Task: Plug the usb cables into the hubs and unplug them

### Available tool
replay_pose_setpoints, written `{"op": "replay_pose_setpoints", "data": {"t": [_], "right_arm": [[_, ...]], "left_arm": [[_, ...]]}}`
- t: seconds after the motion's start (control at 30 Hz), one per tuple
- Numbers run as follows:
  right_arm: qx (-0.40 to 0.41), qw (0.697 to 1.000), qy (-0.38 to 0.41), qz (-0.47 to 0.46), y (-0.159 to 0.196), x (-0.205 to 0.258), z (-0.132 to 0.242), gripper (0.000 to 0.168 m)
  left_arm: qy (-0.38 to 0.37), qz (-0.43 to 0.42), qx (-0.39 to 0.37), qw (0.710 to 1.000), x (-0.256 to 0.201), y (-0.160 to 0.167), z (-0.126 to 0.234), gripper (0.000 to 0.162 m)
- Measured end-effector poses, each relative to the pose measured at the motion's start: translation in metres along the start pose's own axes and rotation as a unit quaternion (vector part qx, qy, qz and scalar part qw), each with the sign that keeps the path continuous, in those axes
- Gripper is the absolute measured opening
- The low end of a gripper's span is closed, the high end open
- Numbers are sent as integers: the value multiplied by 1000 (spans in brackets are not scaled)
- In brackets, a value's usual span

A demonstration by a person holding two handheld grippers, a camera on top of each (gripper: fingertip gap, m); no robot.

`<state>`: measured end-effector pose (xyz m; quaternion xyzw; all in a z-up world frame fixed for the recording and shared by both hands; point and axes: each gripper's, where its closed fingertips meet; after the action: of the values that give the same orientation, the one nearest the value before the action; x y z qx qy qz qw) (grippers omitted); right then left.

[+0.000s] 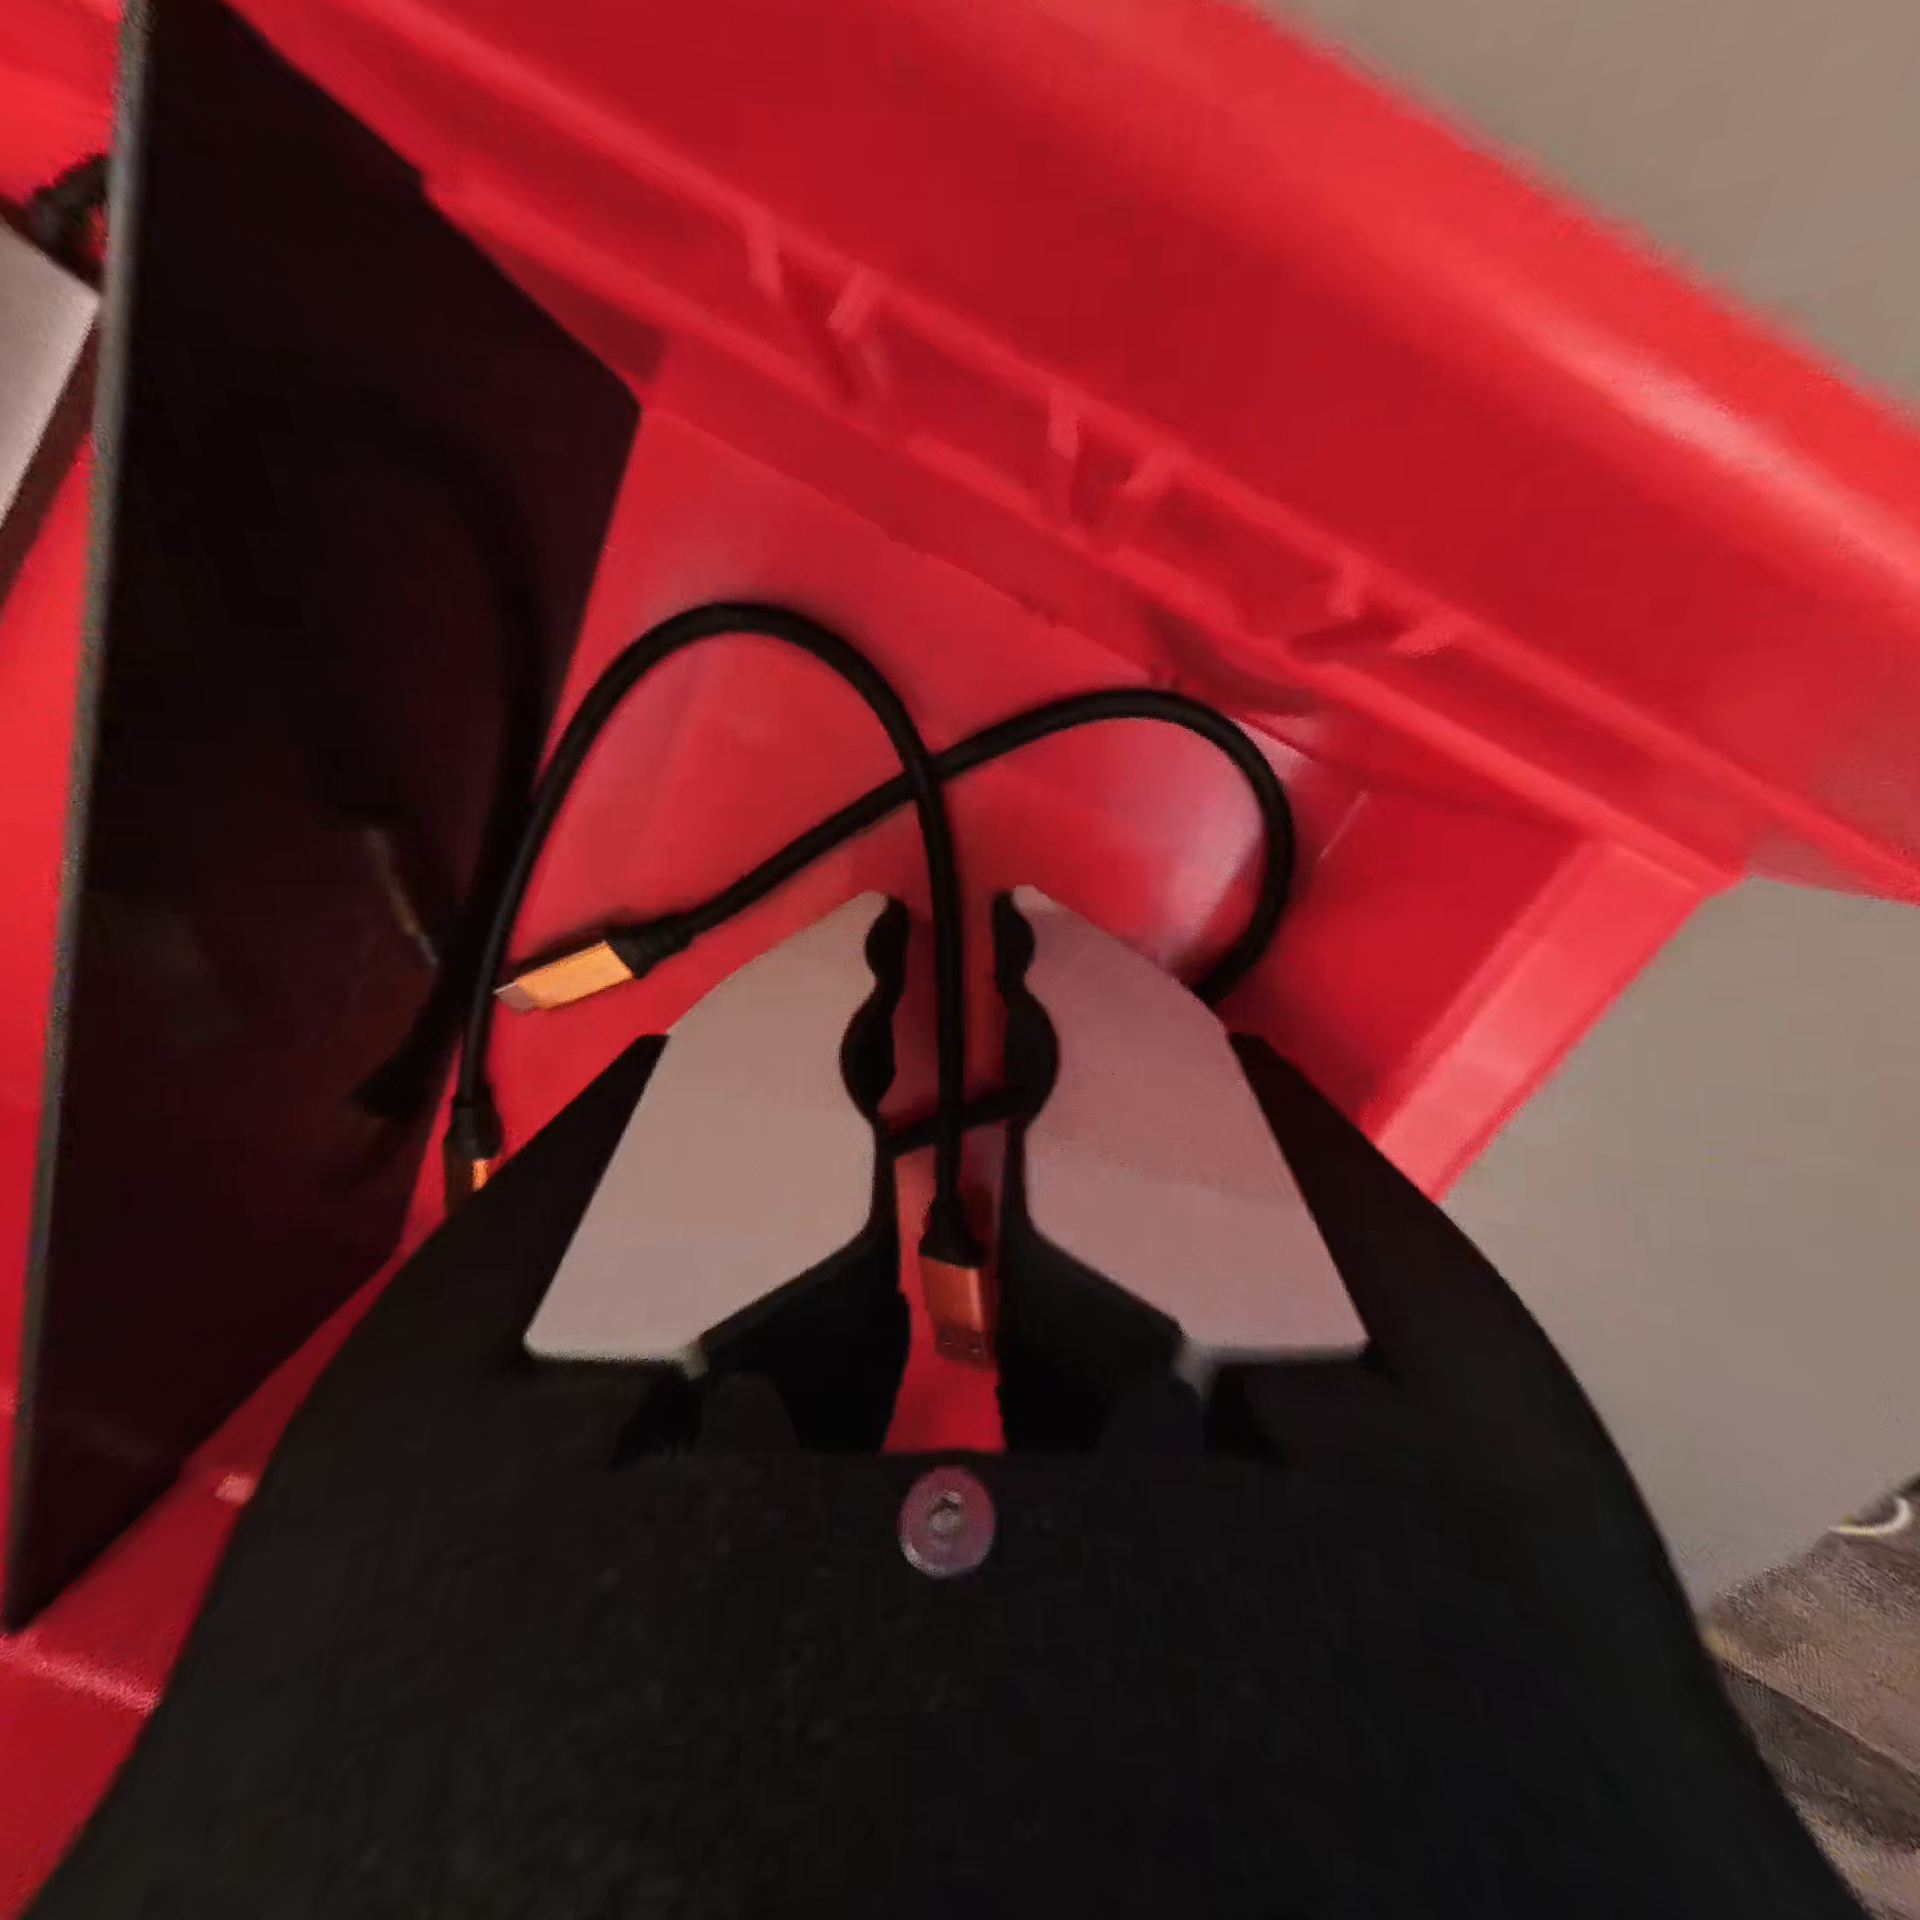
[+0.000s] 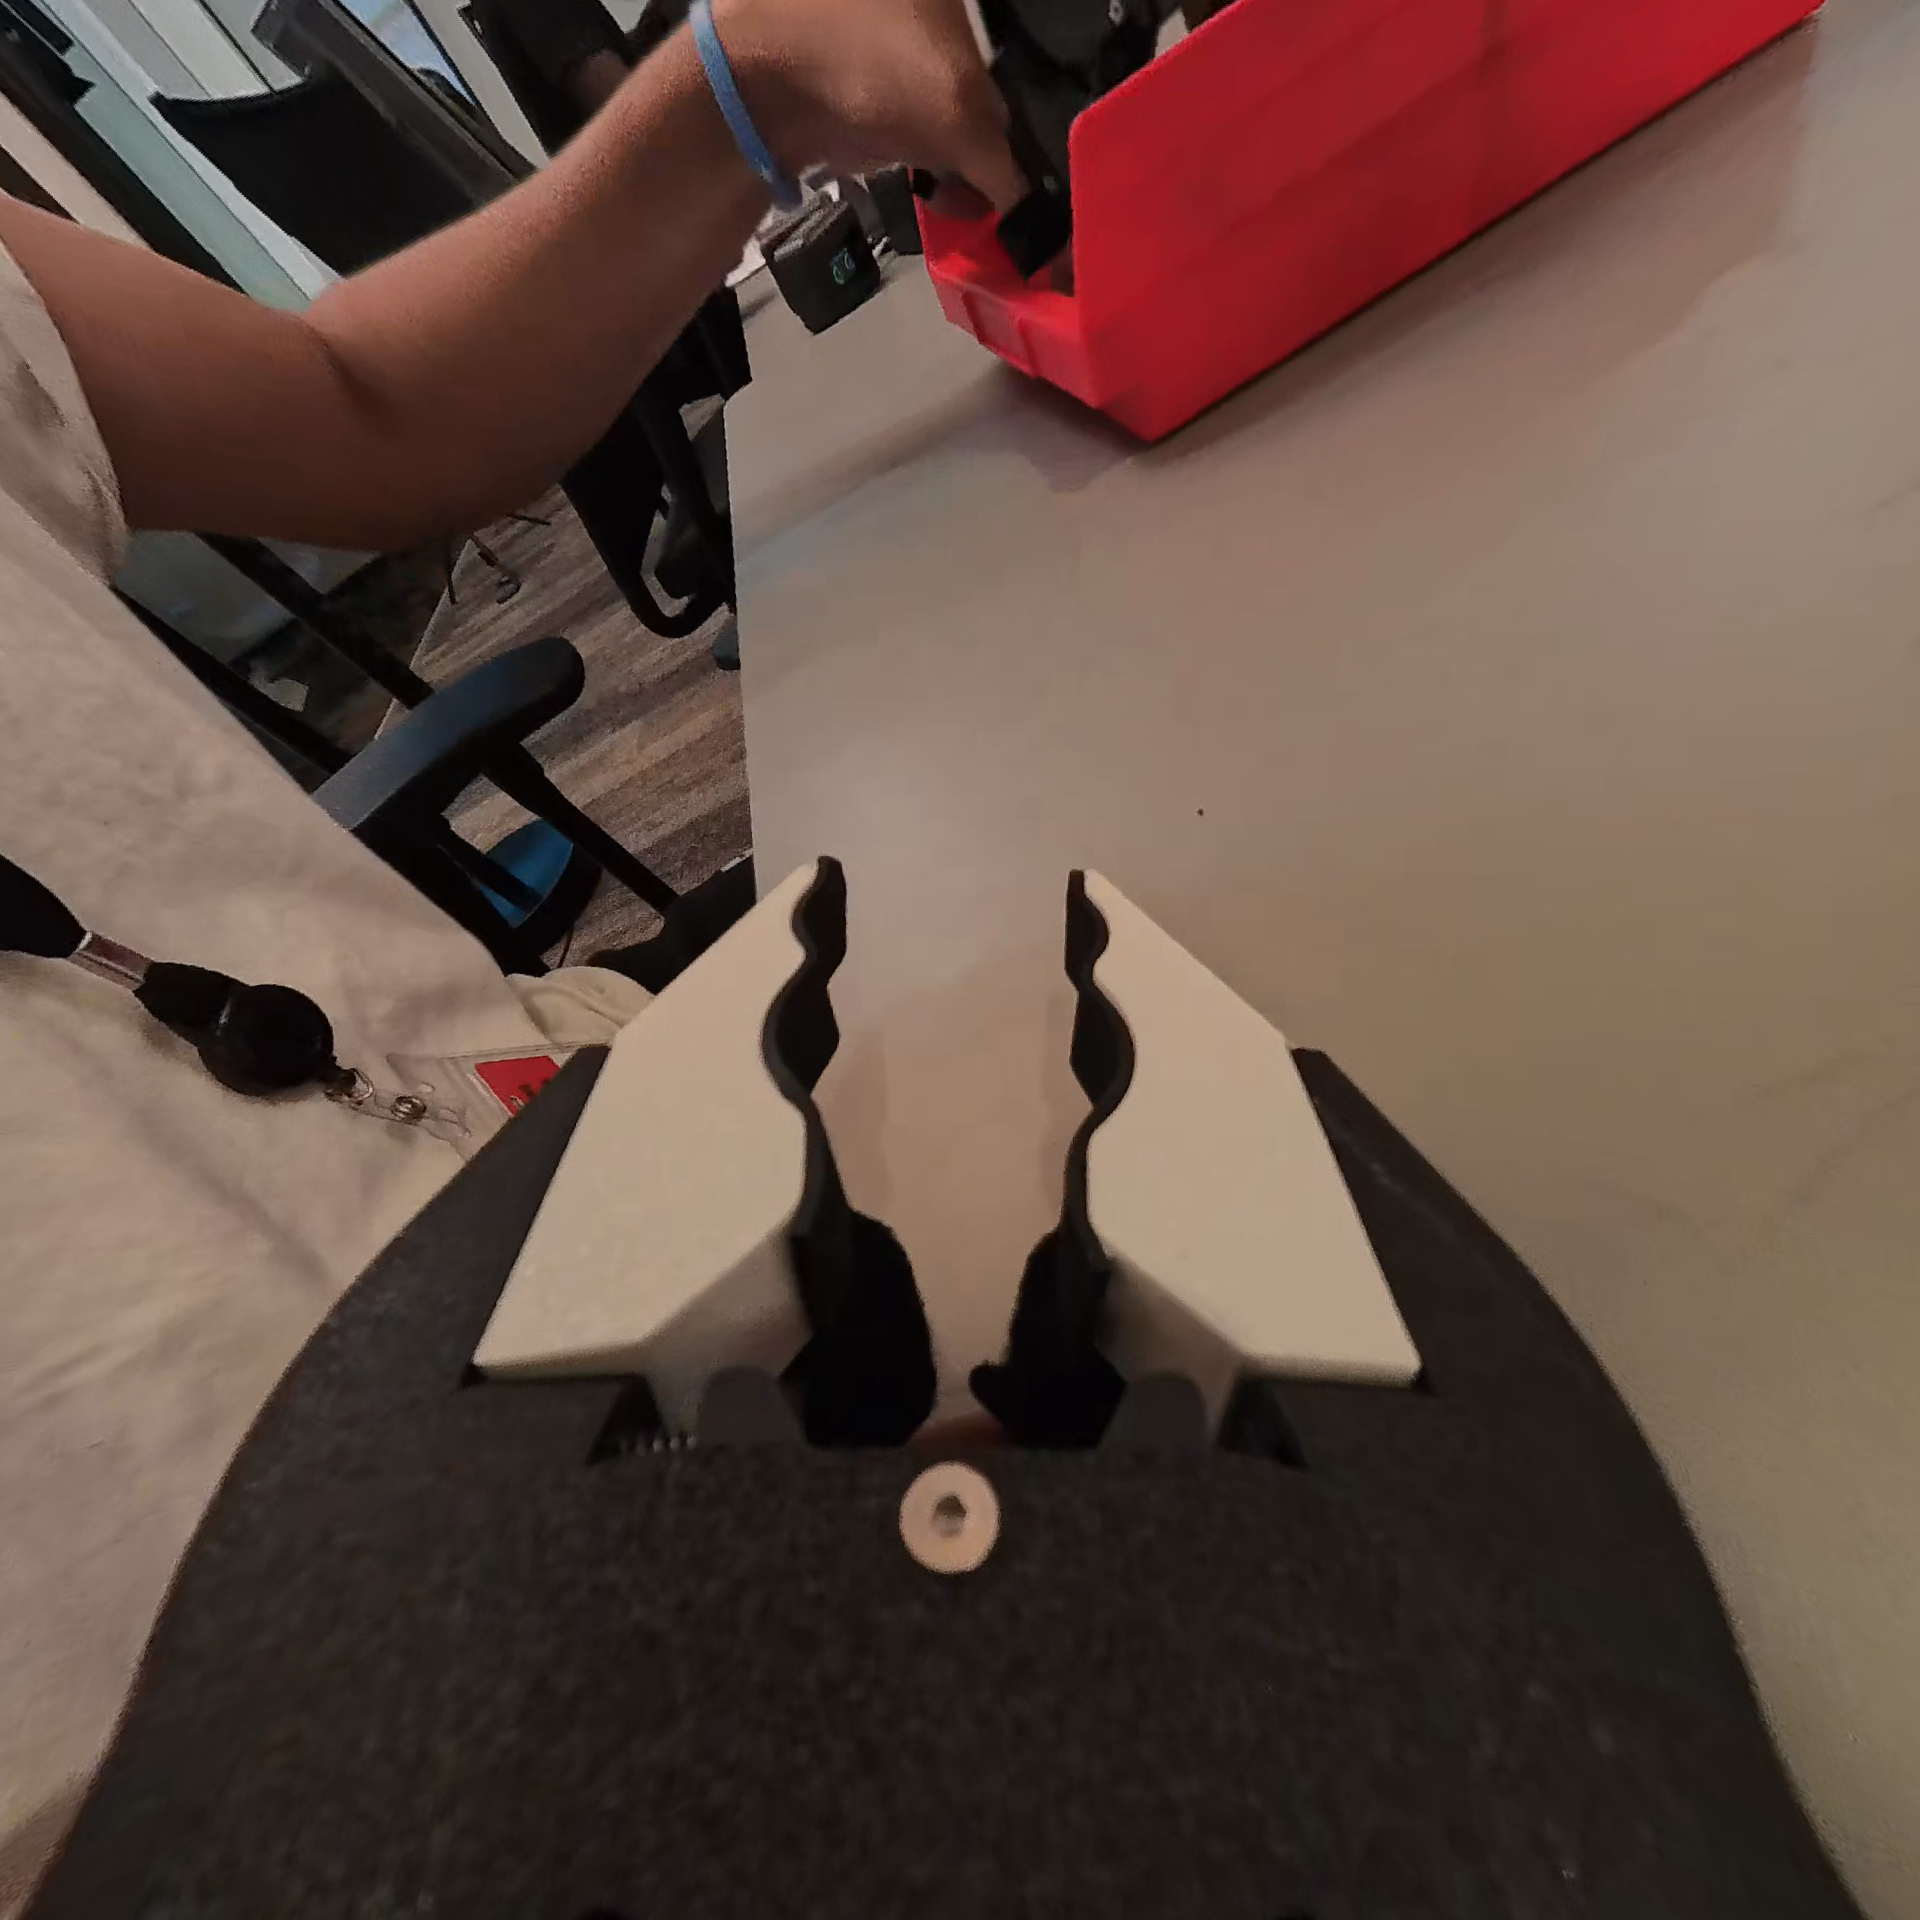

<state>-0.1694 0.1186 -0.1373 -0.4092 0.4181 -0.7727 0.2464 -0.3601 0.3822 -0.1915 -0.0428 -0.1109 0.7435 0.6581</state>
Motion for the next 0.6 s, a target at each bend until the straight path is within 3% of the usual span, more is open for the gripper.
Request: {"op": "replay_pose_setpoints", "data": {"t": [0.03, 0.13, 0.27, 0.43, 0.6], "right_arm": [[-1, 1000, 1, -1, 0, -1, 1, 41], [-6, 1000, 8, -6, -2, -5, 2, 40], [-26, 999, 34, -1, -12, -12, 2, 40], [-84, 994, 74, -11, -38, -23, 1, 40], [-161, 980, 29, -113, -72, -18, -6, 46]], "left_arm": [[-7, 0, 2, 1000, 2, 1, -1, 4], [-64, -38, -4, 997, 11, 4, 11, 4], [-137, -69, -114, 982, 10, -13, 71, 3], [-248, -182, -228, 924, -39, -47, 150, 3], [-328, -302, -244, 862, -116, -98, 150, 4]]}}
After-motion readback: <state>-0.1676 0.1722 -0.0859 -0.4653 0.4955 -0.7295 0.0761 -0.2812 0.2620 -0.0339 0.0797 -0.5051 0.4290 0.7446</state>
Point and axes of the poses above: each gripper's, where its closed fingertips meet, z back along the fingers, y out of its underside, x = y × z across the jaws
